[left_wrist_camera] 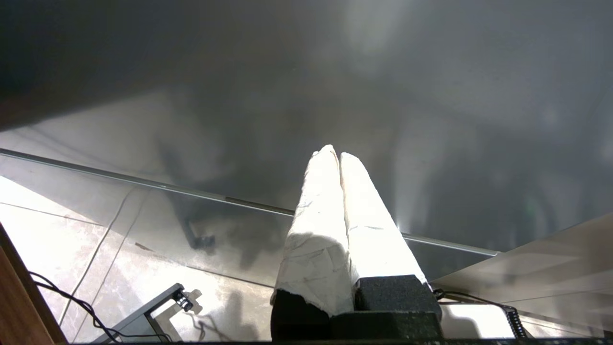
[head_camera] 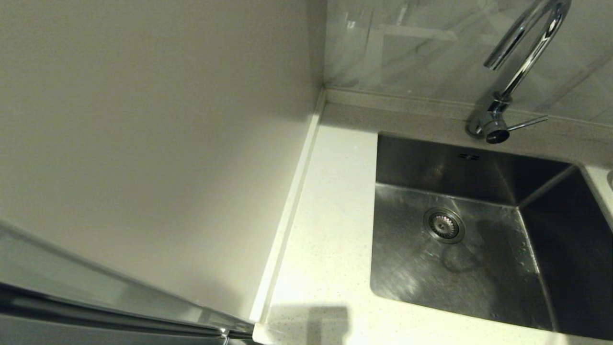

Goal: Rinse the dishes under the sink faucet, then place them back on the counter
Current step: Put a bowl back to the table from the sink

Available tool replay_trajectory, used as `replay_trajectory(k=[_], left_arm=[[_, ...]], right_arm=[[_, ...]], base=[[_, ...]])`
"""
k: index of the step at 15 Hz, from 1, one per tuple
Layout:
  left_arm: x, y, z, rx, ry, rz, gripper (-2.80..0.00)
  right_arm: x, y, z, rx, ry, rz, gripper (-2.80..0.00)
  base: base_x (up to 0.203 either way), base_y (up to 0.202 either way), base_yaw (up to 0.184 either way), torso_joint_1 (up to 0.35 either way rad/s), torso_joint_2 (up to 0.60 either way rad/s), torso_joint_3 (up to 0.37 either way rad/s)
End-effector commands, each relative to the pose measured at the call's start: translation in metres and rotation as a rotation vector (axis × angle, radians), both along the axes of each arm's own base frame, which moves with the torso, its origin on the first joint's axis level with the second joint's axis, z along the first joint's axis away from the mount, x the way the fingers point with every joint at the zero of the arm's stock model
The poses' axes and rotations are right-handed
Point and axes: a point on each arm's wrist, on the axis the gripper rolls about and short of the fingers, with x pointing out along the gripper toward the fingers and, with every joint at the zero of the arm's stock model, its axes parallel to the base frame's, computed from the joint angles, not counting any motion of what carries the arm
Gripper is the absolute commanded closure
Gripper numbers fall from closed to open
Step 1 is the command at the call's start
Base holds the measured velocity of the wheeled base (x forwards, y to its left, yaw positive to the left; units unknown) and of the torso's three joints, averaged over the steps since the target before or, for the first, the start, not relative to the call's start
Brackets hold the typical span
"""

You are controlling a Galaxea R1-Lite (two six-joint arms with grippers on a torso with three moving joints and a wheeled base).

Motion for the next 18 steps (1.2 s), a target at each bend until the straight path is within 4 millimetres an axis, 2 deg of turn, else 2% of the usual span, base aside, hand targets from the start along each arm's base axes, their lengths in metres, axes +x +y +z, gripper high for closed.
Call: replay_trajectory(k=[1, 4, 7, 10, 15, 18], left_arm=[[0.000, 0.000, 0.000, -0.001, -0.003, 0.000, 0.00], [0.000, 0.000, 0.000, -0.001, -0.005, 0.000, 0.00], [0.000, 0.000, 0.000, -0.001, -0.003, 0.000, 0.00], [0.000, 0.000, 0.000, -0.001, -0.003, 0.000, 0.00], [0.000, 0.000, 0.000, -0.001, -0.004, 0.000, 0.00], [0.000, 0.000, 0.000, -0.001, -0.003, 0.000, 0.00]], right_arm=[[-0.025, -0.011, -0.007, -0.038, 0.066, -0.101, 0.00], [-0.026, -0.022, -0.019, -0.029, 0.136, -0.167, 0.00], [-0.004, -0.042, -0.033, -0.025, 0.180, -0.211, 0.00], [0.014, -0.068, -0.058, -0.034, 0.221, -0.270, 0.00], [0.016, -0.096, -0.104, -0.064, 0.287, -0.368, 0.00], [0.017, -0.109, -0.121, -0.064, 0.277, -0.407, 0.00]], base=[[0.000, 0.000, 0.000, 0.000, 0.00, 0.000], [0.000, 0.000, 0.000, 0.000, 0.00, 0.000], [0.000, 0.000, 0.000, 0.000, 0.00, 0.000], [0.000, 0.000, 0.000, 0.000, 0.00, 0.000], [0.000, 0.000, 0.000, 0.000, 0.00, 0.000], [0.000, 0.000, 0.000, 0.000, 0.00, 0.000]])
